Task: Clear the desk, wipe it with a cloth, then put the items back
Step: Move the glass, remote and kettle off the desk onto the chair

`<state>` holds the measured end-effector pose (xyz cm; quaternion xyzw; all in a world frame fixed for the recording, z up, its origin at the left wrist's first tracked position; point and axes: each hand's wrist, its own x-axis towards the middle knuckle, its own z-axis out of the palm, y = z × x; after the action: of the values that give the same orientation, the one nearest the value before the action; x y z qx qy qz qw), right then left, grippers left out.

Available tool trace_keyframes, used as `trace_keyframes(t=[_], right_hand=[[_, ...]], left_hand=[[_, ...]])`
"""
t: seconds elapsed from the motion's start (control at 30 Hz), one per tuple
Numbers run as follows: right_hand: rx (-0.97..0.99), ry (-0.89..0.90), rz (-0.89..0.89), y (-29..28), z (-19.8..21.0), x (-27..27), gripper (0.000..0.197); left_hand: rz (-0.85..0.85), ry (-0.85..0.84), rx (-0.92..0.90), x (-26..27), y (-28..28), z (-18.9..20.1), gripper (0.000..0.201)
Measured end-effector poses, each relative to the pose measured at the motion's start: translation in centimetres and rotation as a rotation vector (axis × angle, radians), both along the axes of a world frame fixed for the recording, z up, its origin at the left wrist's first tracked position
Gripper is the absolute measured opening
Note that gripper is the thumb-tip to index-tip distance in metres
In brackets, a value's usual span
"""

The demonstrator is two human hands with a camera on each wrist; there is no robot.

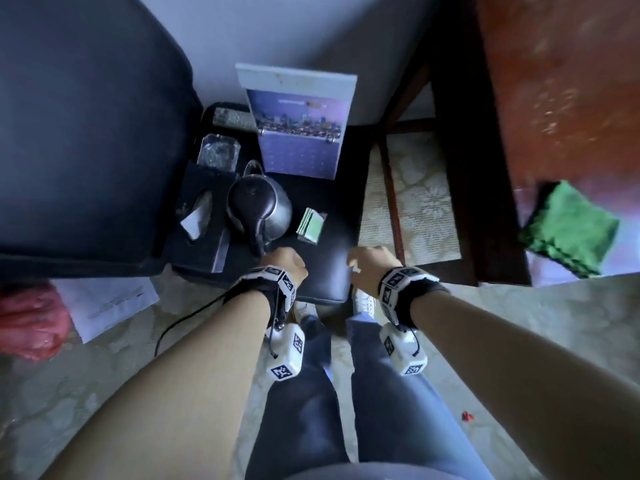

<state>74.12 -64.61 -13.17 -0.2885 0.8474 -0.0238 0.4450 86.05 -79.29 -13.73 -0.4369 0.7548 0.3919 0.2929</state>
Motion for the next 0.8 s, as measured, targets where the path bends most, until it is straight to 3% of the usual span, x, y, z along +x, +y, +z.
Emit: trace_keyframes(t=[0.2,0.37,0.53,0.8], right_hand=[[-0.068,0.140,-0.174,6.7,8.7,-4.7,0.029],[-0.099,0.305,-0.339,14.9,13.6,-9.8,0.028],[-0.053,0.364,-0.418,24.1,15.0,-14.2,0.033],[-0.071,0.346,-0.380,32.8,15.3,-19.7,0.027]], left_hand=[[-0.155,0.233,-0.081,-9.4,5.1,8.0,0.022],[-0.284,0.364,-0.126,-14.7,11.7,13.3,0.019],[-0.331,0.447,-0.166,-17.9,18.5,15.5,0.020],[-0.363,0.360,-0.276,-21.4,26.3,16.4,0.021]])
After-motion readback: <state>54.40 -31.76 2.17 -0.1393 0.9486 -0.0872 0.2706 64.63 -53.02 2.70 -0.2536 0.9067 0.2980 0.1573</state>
